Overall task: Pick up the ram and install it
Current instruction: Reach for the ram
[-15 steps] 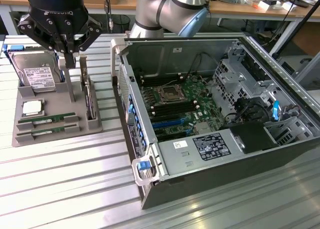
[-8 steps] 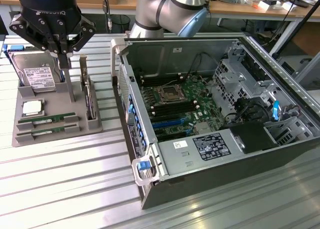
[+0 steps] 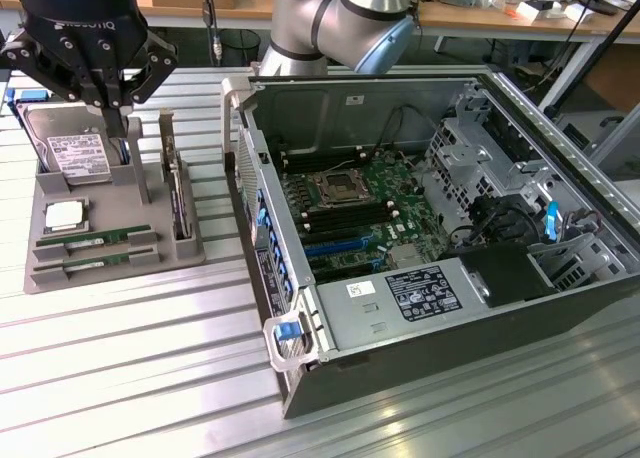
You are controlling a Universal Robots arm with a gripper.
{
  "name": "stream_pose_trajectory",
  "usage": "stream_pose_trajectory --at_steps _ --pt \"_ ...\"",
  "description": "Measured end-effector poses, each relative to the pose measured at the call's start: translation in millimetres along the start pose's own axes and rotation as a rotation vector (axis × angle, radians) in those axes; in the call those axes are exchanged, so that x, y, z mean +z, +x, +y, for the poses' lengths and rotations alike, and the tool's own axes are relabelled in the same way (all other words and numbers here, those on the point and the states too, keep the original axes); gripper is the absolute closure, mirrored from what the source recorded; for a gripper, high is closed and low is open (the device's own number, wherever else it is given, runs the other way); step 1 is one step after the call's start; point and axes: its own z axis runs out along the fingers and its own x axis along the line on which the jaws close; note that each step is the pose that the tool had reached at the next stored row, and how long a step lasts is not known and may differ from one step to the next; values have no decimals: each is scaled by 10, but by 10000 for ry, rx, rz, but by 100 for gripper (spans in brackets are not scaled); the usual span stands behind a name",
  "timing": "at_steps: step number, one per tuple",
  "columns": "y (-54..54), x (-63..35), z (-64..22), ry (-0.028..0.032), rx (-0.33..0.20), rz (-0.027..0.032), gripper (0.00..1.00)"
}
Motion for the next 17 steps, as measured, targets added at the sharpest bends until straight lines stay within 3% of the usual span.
stream_pose_trajectory --at_steps 8,17 --pt "190 -5 -19 0 -1 0 90" --pt "190 -6 -19 1 0 1 90"
